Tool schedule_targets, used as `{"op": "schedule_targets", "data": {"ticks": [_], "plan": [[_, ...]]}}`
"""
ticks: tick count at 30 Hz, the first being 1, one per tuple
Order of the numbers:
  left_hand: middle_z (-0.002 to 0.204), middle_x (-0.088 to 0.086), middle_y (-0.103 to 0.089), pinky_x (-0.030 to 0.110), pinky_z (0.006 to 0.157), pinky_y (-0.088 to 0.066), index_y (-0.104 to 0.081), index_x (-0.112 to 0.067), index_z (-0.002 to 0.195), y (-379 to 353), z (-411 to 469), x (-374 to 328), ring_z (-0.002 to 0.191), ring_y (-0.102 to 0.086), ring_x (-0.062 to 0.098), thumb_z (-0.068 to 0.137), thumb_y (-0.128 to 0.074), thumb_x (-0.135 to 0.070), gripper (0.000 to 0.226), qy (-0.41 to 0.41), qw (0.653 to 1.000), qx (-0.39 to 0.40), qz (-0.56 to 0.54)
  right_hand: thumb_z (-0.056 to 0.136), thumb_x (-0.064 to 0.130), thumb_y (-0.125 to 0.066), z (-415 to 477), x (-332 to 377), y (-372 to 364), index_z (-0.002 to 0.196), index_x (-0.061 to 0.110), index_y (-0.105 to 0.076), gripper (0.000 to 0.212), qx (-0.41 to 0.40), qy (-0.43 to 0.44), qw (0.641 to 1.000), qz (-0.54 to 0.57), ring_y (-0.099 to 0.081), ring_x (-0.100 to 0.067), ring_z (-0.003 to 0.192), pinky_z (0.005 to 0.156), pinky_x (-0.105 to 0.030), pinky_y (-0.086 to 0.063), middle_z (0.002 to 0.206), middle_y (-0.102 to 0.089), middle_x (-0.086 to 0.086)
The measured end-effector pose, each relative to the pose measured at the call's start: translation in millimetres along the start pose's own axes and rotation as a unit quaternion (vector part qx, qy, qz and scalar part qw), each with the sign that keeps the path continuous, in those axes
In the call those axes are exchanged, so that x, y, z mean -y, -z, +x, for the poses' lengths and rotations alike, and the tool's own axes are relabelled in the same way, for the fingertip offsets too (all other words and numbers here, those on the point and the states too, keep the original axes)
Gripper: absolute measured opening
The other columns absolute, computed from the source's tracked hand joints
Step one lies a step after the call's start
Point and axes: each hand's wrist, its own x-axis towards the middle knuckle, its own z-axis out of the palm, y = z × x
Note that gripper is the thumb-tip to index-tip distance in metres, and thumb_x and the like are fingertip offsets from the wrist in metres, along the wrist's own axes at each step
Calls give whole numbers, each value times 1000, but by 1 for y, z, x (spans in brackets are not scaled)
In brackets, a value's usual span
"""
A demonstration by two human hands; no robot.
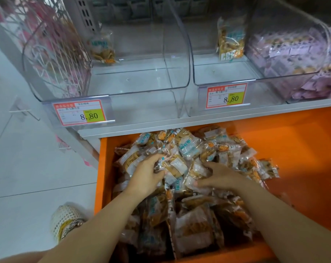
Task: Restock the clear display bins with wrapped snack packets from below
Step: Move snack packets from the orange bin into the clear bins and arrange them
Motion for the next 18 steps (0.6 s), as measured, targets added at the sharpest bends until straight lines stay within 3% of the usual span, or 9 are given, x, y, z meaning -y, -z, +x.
{"op": "schedule_targets", "data": {"ticks": [5, 7, 10, 13, 15, 16, 18], "plan": [[88, -13, -60, 9, 67, -43, -55, -33, 105, 8, -8, -7, 80, -57, 4, 87, -67, -11, 31, -13, 1000, -18, -3, 79, 33, -75, -1, 2, 3, 148, 14, -27, 87, 6, 21, 999, -39, -41, -22, 130, 90, -22, -33, 150, -33, -5], [86, -14, -60, 13, 67, -47, -53, -37, 99, 12, -16, -14, 75, -57, 1, 87, -66, -7, 35, -20, 1000, -16, -12, 78, 31, -76, -5, 3, 4, 148, 12, -26, 89, -3, 28, 998, -48, -34, -23, 136, 96, -24, -31, 153, -28, -6], [92, -19, -58, 8, 74, -44, -56, -34, 106, 20, -28, -26, 83, -57, -3, 87, -66, -8, 33, -33, 999, -18, -4, 75, 29, -78, -15, 6, 6, 146, 12, -31, 86, -15, 48, 996, -76, -33, -23, 137, 105, -27, -30, 153, -29, -6], [88, -22, -49, 3, 73, -38, -57, -30, 111, 30, -44, -43, 78, -50, -5, 87, -66, -10, 32, -57, 998, -32, 18, 74, 26, -79, -33, 9, 9, 143, 10, -37, 82, -38, 73, 992, -92, -41, -22, 130, 97, -22, -34, 145, -40, -6], [86, -25, -45, -2, 69, -35, -54, -31, 109, 39, -56, -56, 72, -48, -10, 87, -66, -9, 33, -76, 996, -42, 16, 74, 26, -79, -49, 13, 13, 129, 15, -51, 63, -73, 100, 987, -104, -51, -21, 116, 83, -17, -40, 127, -53, -1], [87, -25, -46, -3, 69, -34, -54, -30, 109, 42, -63, -62, 73, -49, -13, 87, -66, -9, 33, -84, 995, -44, 15, 73, 25, -79, -59, 15, 16, 119, 18, -56, 52, -96, 116, 983, -104, -55, -20, 105, 75, -18, -43, 116, -57, 1], [93, -19, -50, -4, 73, -33, -57, -28, 112, 48, -75, -74, 82, -50, -12, 86, -67, -11, 33, -98, 994, -52, 16, 71, 26, -80, -78, 22, 24, 116, 12, -59, 52, -133, 140, 976, -102, -59, -19, 88, 69, -26, -47, 106, -62, -4]]}}
